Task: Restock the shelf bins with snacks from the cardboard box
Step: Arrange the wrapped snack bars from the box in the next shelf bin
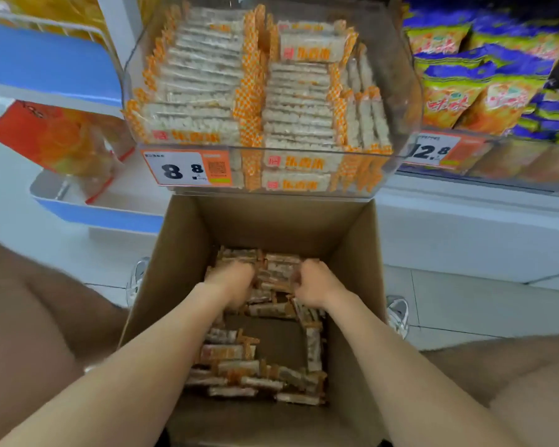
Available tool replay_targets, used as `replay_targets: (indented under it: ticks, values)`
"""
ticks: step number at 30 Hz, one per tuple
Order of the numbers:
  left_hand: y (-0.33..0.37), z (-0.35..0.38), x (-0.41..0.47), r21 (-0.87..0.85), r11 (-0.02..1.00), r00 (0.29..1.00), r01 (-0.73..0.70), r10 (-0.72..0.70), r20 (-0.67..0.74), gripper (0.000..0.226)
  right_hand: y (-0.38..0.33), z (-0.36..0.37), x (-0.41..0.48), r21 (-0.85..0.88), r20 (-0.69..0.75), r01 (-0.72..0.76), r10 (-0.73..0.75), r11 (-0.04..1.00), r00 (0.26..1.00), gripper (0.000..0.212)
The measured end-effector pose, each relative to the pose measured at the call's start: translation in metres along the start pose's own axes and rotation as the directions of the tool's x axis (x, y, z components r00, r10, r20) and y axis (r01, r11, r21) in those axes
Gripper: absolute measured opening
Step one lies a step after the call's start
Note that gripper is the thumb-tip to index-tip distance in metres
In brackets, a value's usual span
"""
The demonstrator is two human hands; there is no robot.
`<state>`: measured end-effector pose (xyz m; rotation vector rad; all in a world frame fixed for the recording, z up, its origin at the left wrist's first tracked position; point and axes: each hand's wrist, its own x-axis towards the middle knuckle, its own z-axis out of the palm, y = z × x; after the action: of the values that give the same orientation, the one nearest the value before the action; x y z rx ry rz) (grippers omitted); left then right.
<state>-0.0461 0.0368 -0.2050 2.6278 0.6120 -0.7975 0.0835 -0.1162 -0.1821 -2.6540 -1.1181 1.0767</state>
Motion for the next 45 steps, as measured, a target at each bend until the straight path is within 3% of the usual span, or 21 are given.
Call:
replay_targets:
  ticks: [3, 6, 8, 11, 14, 18, 22, 26, 29, 32, 37, 41, 45]
  values:
    - [-0.010, 0.031, 0.020, -0.045, 0.998, 0.999, 0.040, -0.039, 0.023, 0.032, 0.008, 0.038, 0.021, -0.035, 0.021, -0.038, 0.039, 0.999, 0.999, 0.012]
    - [-0.022, 0.060, 0.037, -0.125, 0.989, 0.997, 0.082, -0.081, 0.016, 0.059, 0.007, 0.057, 0.038, -0.152, -0.088, -0.014, 0.000, 0.988, 0.996, 0.023]
    - [-0.029, 0.078, 0.044, -0.206, 0.970, 0.991, 0.131, -0.125, 0.043, 0.070, 0.007, 0.066, 0.050, -0.118, -0.137, -0.007, -0.009, 0.993, 0.991, 0.033]
    - [-0.034, 0.100, 0.052, -0.278, 0.947, 0.987, 0.163, -0.159, 0.036, 0.067, 0.011, 0.082, 0.068, -0.062, -0.175, 0.001, -0.012, 0.998, 0.985, 0.047]
    - [-0.032, 0.114, 0.055, -0.213, 0.968, 0.988, 0.135, -0.147, -0.039, 0.052, 0.014, 0.096, 0.077, -0.128, -0.124, -0.004, -0.013, 0.992, 0.992, 0.057]
    - [-0.028, 0.118, 0.056, -0.225, 0.962, 0.987, 0.152, -0.158, -0.007, 0.053, 0.010, 0.105, 0.083, -0.214, -0.048, -0.038, 0.028, 0.976, 0.998, 0.049]
    - [-0.024, 0.118, 0.052, -0.189, 0.972, 0.989, 0.141, -0.148, -0.022, 0.054, 0.011, 0.103, 0.085, 0.001, -0.020, -0.096, 0.096, 0.995, 0.995, 0.038]
    - [-0.019, 0.116, 0.055, -0.377, 0.917, 0.966, 0.130, -0.202, -0.160, 0.058, 0.015, 0.096, 0.074, 0.259, -0.065, -0.128, 0.149, 0.957, 0.987, 0.040]
    - [-0.010, 0.113, 0.064, -0.450, 0.883, 0.968, 0.134, -0.213, -0.130, 0.059, 0.021, 0.099, 0.064, 0.427, -0.165, -0.138, 0.227, 0.894, 0.960, 0.049]
    - [0.002, 0.110, 0.073, -0.521, 0.843, 0.945, 0.133, -0.266, -0.188, 0.046, 0.024, 0.099, 0.056, 0.491, -0.282, -0.121, 0.288, 0.863, 0.915, 0.046]
    - [0.011, 0.106, 0.090, -0.386, 0.915, 0.971, 0.119, -0.189, -0.149, 0.029, 0.025, 0.094, 0.048, 0.521, -0.467, -0.083, 0.366, 0.849, 0.805, 0.042]
    - [0.013, 0.112, 0.094, -0.567, 0.801, 0.955, 0.192, -0.287, -0.081, 0.005, 0.027, 0.093, 0.048, 0.531, -0.475, -0.063, 0.359, 0.845, 0.803, 0.042]
    - [0.020, 0.113, 0.091, -0.679, 0.716, 0.959, 0.164, -0.277, -0.060, 0.034, 0.027, 0.095, 0.047, 0.572, -0.446, -0.079, 0.390, 0.817, 0.806, 0.042]
